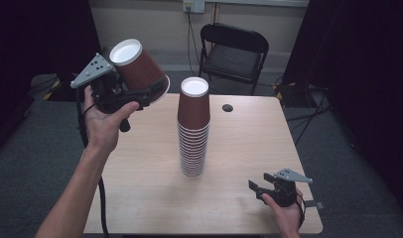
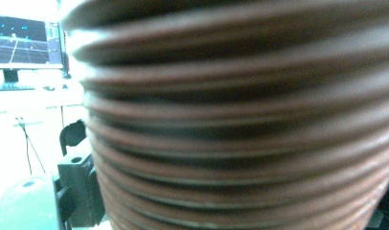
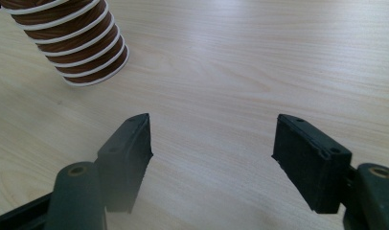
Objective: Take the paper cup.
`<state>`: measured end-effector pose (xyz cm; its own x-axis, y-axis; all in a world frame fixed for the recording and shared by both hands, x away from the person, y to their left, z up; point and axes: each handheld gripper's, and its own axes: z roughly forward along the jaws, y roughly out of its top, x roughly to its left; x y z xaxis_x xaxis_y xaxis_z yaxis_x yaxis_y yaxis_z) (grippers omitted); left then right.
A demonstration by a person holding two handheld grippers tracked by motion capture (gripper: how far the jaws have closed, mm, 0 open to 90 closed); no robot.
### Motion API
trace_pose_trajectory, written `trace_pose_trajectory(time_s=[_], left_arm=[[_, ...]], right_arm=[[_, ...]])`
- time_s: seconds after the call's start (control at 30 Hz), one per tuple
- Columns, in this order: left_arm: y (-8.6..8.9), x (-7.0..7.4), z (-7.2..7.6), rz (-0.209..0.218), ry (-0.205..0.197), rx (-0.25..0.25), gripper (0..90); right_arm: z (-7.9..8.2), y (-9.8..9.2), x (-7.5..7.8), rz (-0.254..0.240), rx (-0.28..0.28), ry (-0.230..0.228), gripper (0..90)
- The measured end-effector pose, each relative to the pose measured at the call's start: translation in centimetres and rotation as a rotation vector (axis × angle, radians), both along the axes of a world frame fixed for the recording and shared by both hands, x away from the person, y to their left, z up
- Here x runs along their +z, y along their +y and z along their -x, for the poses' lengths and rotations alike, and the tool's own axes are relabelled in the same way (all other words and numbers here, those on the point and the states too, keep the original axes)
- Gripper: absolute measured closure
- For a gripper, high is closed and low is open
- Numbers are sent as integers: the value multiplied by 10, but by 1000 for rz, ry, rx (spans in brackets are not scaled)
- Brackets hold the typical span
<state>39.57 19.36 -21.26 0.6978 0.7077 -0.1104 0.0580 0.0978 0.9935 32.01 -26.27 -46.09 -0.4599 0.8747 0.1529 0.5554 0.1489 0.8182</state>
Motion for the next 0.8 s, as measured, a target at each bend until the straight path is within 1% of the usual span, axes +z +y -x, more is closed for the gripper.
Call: trace_pose_trajectory(time_s=[0.03, 0.07, 0.1, 0.2, 0.27, 0.3, 0.33, 0.37, 0.4, 0.47, 0.53, 0.6, 0.63, 0.7, 0.8], left_arm=[[2, -2, -1, -5, 8, -4, 120], [3, -4, -2, 2, 17, -5, 121], [5, -7, -3, -16, 18, -2, 121], [7, -15, -5, -21, 41, -1, 121], [9, -20, -4, -36, 48, 3, 120], [10, -23, -3, -28, 55, 5, 120], [11, -26, -3, -37, 64, 3, 121], [12, -28, -1, -44, 78, 20, 121], [13, -32, 0, -45, 96, 26, 121], [14, -38, 0, -37, 123, 0, 121], [15, -44, 1, -56, 130, -4, 120], [16, -50, 2, -41, 149, -19, 120], [16, -54, 3, -37, 164, -15, 120], [16, -61, 5, -35, 177, -15, 119], [18, -72, 10, -44, 195, -17, 119]], right_arm=[[0, 0, 0, -1, 1, 0, 290], [0, 0, 0, -1, 1, 0, 290], [0, 0, 0, -1, 0, 1, 290], [0, 0, 1, 3, -1, 1, 290], [1, 0, 1, 1, 0, 1, 290], [1, 0, 1, 1, -1, 1, 290], [1, 0, 1, -1, -1, 2, 289], [1, 0, 1, -1, 1, 1, 290], [1, 0, 1, 1, 2, 0, 289], [1, 1, 1, -1, 12, -1, 286], [2, 4, 2, -2, 27, -6, 284], [3, 6, 2, 0, 35, -14, 283], [3, 6, 3, 5, 37, -13, 283], [3, 7, 2, 7, 37, -10, 284], [3, 7, 1, 10, 29, -6, 287]])
